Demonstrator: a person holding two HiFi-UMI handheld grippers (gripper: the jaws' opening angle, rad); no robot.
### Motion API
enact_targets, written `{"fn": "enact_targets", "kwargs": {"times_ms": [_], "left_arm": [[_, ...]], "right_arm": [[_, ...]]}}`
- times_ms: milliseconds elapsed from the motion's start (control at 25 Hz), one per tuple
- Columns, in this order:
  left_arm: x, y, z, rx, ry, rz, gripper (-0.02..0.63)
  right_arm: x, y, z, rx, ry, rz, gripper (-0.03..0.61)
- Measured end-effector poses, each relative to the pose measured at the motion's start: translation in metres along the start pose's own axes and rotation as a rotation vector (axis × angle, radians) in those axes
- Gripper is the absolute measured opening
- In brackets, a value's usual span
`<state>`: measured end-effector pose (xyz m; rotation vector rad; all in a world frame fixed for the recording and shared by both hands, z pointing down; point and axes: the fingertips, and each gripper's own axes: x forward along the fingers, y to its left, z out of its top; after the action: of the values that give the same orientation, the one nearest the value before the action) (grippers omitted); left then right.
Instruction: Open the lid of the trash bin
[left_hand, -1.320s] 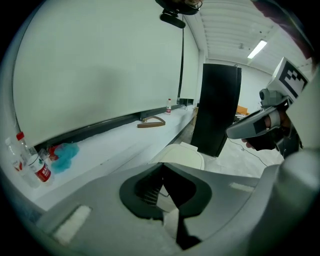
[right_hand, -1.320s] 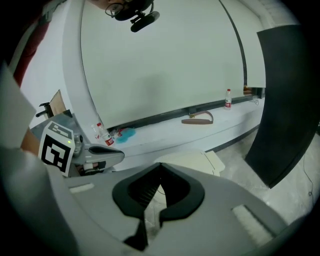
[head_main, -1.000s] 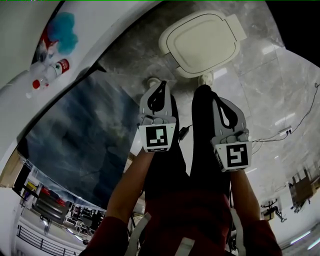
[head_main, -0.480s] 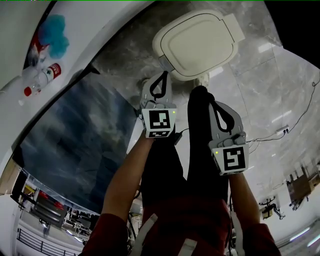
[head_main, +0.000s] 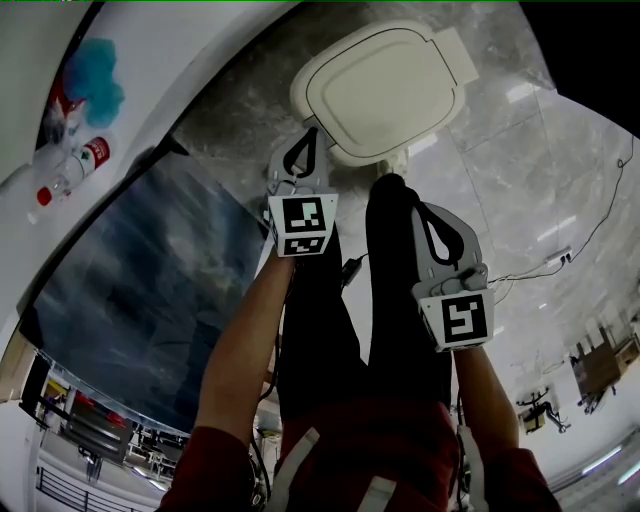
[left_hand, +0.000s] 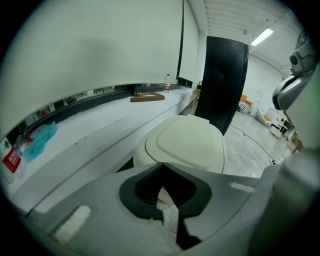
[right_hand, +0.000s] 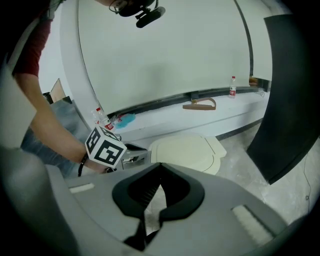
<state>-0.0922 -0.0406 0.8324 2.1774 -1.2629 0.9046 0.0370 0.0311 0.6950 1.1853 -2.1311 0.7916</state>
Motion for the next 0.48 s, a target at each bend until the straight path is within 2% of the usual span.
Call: {"fn": "enact_targets", "kwargs": {"times_ms": [120, 480], "left_arm": [[0.0068, -0.0005, -0.0085, -0.009, 0.022, -0.001, 0.006], [0.0061, 0.0013, -0.0066, -0.045, 0.018, 0.015, 0.006]], "right_arm": [[-0.0001, -0.0047, 0.0014, 0.000, -0.004, -0.004, 0.000], [0.0006, -0.0049, 0.0048, 0.004, -0.005, -0.005, 0.000]]}}
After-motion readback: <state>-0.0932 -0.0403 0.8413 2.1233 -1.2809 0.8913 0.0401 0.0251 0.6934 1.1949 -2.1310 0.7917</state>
